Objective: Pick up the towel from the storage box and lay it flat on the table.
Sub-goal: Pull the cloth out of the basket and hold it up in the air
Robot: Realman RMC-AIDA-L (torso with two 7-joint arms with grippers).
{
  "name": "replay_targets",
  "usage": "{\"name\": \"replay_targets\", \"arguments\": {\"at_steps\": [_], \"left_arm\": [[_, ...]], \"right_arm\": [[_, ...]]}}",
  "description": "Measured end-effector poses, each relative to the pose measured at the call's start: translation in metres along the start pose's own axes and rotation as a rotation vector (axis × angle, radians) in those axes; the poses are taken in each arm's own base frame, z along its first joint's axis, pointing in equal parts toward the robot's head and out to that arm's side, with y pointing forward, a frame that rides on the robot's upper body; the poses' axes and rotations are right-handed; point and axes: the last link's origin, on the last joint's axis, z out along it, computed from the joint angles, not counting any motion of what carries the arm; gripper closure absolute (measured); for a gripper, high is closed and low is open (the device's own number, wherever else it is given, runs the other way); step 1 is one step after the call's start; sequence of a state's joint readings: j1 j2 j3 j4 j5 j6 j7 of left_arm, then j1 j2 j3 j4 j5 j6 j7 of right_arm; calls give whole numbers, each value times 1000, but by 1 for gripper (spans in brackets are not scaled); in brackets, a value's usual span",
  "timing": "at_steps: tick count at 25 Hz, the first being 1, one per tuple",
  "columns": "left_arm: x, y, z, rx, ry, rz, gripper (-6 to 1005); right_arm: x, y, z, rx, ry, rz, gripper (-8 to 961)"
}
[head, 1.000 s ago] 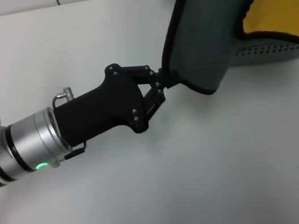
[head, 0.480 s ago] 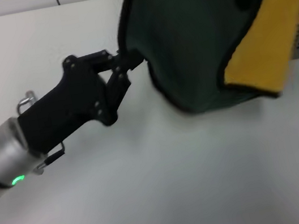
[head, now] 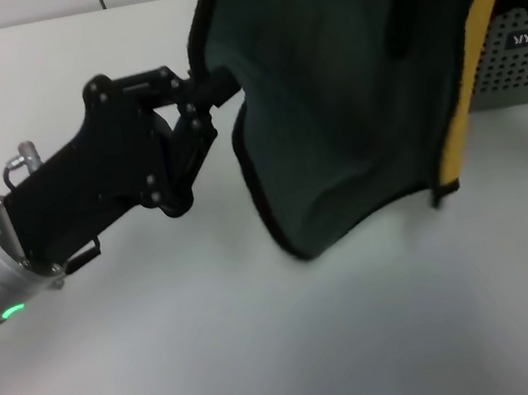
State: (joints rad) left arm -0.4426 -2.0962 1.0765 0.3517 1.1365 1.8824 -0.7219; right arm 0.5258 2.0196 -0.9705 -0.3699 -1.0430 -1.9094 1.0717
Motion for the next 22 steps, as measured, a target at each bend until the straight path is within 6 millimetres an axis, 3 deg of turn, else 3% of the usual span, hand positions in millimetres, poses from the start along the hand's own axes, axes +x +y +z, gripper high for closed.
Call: {"name": "replay_targets", "arguments": {"at_steps": [9,15,20,22], "left_arm": [[27,-12,6,-48,76,70,967],[39,-17,9,-57,113,99,969],[50,-21,12,-77,149,137,970],[54,-22,14,-90,155,149,970]], "right_arm": [[28,3,-17,58,189,123,906],[32,10,-35,78,241,145,712],[39,12,-53,132,300,168,474],[43,12,-59,161,332,175,431]]}}
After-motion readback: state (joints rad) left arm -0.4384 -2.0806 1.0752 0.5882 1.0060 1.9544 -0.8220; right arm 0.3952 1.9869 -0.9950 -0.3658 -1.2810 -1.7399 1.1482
